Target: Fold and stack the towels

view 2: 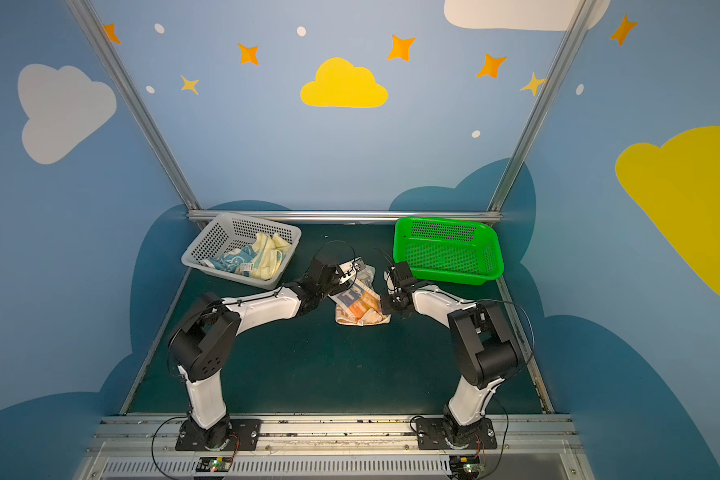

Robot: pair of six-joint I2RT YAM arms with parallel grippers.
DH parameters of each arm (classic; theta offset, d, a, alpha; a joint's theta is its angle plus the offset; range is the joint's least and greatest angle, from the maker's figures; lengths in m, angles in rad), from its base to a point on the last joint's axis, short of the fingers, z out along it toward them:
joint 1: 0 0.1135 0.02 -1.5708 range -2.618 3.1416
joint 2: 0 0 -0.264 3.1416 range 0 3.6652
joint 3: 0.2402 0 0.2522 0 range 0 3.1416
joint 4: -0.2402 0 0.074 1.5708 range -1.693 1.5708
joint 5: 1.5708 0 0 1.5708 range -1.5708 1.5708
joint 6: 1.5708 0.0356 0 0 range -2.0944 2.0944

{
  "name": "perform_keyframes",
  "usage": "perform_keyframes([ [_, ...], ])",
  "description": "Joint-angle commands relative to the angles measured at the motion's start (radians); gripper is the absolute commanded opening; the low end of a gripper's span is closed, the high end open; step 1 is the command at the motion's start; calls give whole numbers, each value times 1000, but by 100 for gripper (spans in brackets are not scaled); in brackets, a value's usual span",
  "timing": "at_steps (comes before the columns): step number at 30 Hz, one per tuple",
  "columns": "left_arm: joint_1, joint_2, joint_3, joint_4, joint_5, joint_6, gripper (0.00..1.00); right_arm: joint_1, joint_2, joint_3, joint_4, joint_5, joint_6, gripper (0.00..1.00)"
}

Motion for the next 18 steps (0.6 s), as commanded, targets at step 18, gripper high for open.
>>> perform_keyframes([
  [18,14,-49,202,-276,-89,-241,4,-10,-189,168,-136,131,-17,0],
])
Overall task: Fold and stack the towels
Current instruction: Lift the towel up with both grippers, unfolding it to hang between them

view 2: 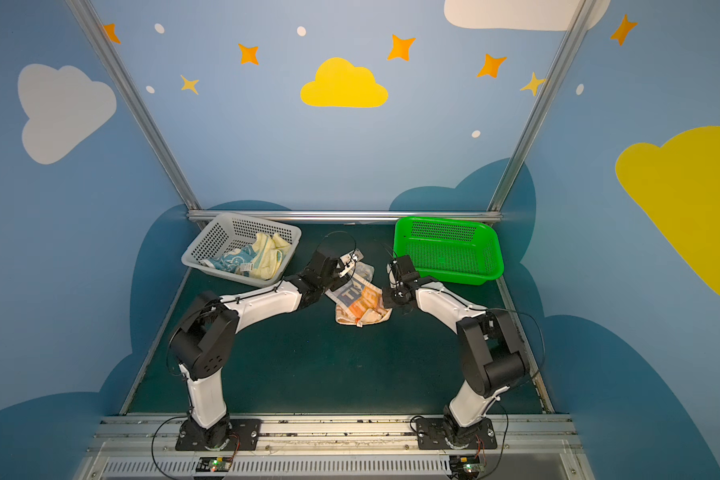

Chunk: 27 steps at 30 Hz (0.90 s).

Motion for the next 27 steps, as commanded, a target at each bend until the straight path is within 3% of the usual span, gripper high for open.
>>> perform_keyframes([
  [1,4,-68,94,-145,-54,-94,3,-10,-101,107,-45,61,-54,0],
  [5,6,-111,187,-250,-96,-143,3,-11,-165,186,-21,71,-130,0],
  [11,6,-188,355,-422,-152,-217,3,-11,-297,155,237,30,-199,0],
  [17,-7,-315,420,-515,-128,-258,4,-5,-351,267,165,-84,-264,0],
  [27,-83,-561,386,-648,-44,-359,4,88,-485,335,83,-171,-341,0],
])
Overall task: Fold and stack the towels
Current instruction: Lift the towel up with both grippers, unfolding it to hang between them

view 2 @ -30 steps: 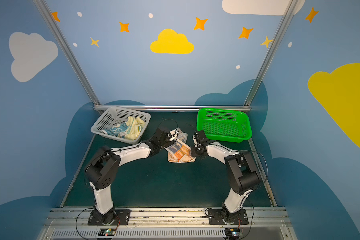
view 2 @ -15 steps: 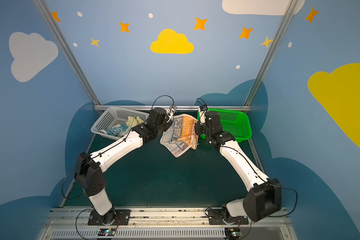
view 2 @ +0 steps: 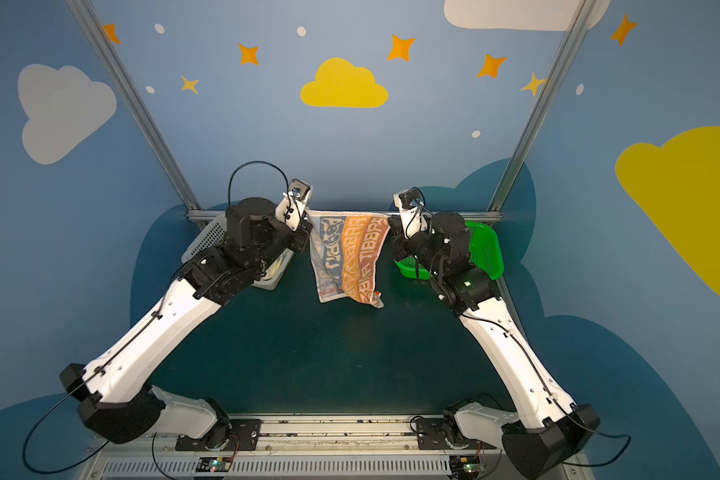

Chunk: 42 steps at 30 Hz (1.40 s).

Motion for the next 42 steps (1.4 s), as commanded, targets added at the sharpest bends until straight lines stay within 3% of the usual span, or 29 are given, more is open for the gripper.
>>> perform_keyframes([
  [1,-38,-81,-19,-77,31,-64,4,42,-66,40,-39,-48,-39,0],
  [11,-104,-260,-80,-154,38,-211,4,145,-170,28,-52,-85,-15,0],
  [16,-104,-274,-118,-136,-18,-222,4,158,-153,29,-52,-48,-28,0],
  [19,-96,-247,-124,-119,-109,-191,4,158,-130,28,-46,3,-42,0],
  [21,-71,-218,-124,-119,-112,-187,4,158,-109,24,-41,50,-59,0],
  [26,50,-112,-129,-92,-40,-200,4,147,-33,14,-1,145,-105,0],
  [32,184,55,-86,-39,19,-196,4,102,77,35,50,174,-127,0],
  [37,206,157,-4,-58,41,-188,4,71,127,51,66,163,-130,0],
  [42,206,150,27,-59,120,-189,4,64,118,61,53,132,-133,0],
])
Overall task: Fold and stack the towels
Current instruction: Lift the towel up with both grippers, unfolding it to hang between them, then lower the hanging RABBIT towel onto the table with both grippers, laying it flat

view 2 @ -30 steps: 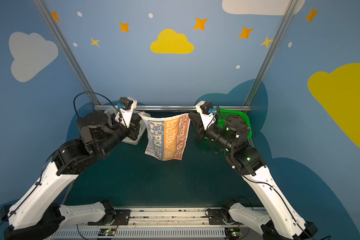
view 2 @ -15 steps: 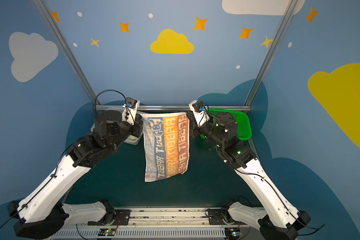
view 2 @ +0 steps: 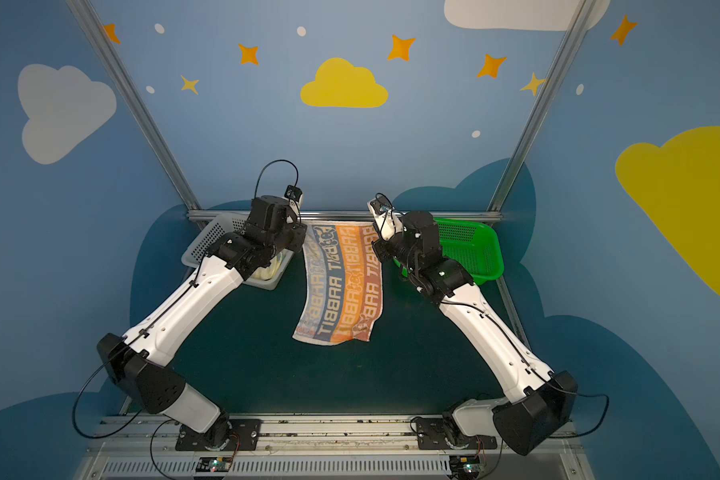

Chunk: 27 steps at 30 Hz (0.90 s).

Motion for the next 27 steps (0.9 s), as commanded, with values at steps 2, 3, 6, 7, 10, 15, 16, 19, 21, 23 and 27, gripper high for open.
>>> perform_keyframes([
  [2,4,-63,46,16,85,-6,4,-6,-45,42,29,-22,-15,0],
  [3,5,-76,44,16,102,-9,4,-7,-53,45,24,-29,-14,0],
  [6,1,-128,22,14,157,-19,4,-6,-88,41,5,-70,-13,0],
  [7,-2,-151,7,14,179,-20,4,-5,-104,38,-3,-88,-12,0],
  [10,-11,-234,-54,22,234,-34,4,2,-158,15,-25,-142,-8,0],
  [15,-35,-377,-152,47,283,-74,4,20,-251,-14,-45,-214,15,0],
  [16,-39,-400,-165,51,296,-83,4,23,-267,-16,-48,-229,21,0],
  [19,-57,-452,-170,47,319,-104,4,34,-298,-10,-46,-266,46,0],
  [21,-68,-476,-163,42,341,-113,4,39,-307,-4,-33,-281,68,0],
  [23,-80,-491,-151,34,351,-120,4,44,-307,5,-28,-284,81,0],
  [27,-95,-519,-147,24,353,-123,4,50,-306,8,-18,-281,98,0],
])
